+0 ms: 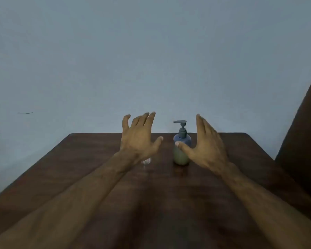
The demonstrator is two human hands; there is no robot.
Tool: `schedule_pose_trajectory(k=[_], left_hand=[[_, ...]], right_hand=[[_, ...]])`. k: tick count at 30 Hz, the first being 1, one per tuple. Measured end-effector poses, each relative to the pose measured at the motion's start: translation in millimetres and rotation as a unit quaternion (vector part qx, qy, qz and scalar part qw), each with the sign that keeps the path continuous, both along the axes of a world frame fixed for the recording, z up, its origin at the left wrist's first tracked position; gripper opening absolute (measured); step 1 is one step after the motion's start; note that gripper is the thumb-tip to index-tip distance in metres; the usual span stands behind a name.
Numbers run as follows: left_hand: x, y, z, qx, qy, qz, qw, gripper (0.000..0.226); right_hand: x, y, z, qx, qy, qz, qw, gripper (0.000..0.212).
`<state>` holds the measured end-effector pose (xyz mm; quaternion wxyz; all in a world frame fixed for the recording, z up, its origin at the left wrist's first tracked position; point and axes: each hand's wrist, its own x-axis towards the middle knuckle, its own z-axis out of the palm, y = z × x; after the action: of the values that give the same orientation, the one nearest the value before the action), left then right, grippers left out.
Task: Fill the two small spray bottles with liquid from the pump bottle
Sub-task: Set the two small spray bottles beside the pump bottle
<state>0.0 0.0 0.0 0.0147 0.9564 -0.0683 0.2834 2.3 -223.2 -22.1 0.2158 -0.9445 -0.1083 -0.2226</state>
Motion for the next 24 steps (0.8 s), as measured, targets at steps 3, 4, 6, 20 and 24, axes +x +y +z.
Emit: schedule_pose_trajectory(k=[3,4,6,20,24], left_hand=[[-11.1,2.2,-11.8,0.005,0.003,0.013,1.000,0.083],[-16.0,4.4,-14.9,0.008,0.004,0.020,1.000,0.083],[-24.8,8.4,-20.3,-0.011,0.004,0.036,0.999,0.084],[-5.2,26.6,-22.8,-0.041,0.116,0.134,0.983,0.080],[9.3,21.6,-26.4,0.000,0.103,0.133,0.986,0.087]], right_hand=[[-9.5,4.9,-14.0,0.043,0.060,-0.007,0.997,0.116],[-14.6,6.1,-16.5,0.054,0.092,-0.006,0.994,0.116],[-24.1,9.5,-19.6,0.078,0.114,-0.007,0.990,0.115],[-7.5,13.7,-11.5,0.161,0.150,-0.011,0.975,0.105],[11.5,18.0,-11.9,0.196,0.178,0.011,0.964,0.110]])
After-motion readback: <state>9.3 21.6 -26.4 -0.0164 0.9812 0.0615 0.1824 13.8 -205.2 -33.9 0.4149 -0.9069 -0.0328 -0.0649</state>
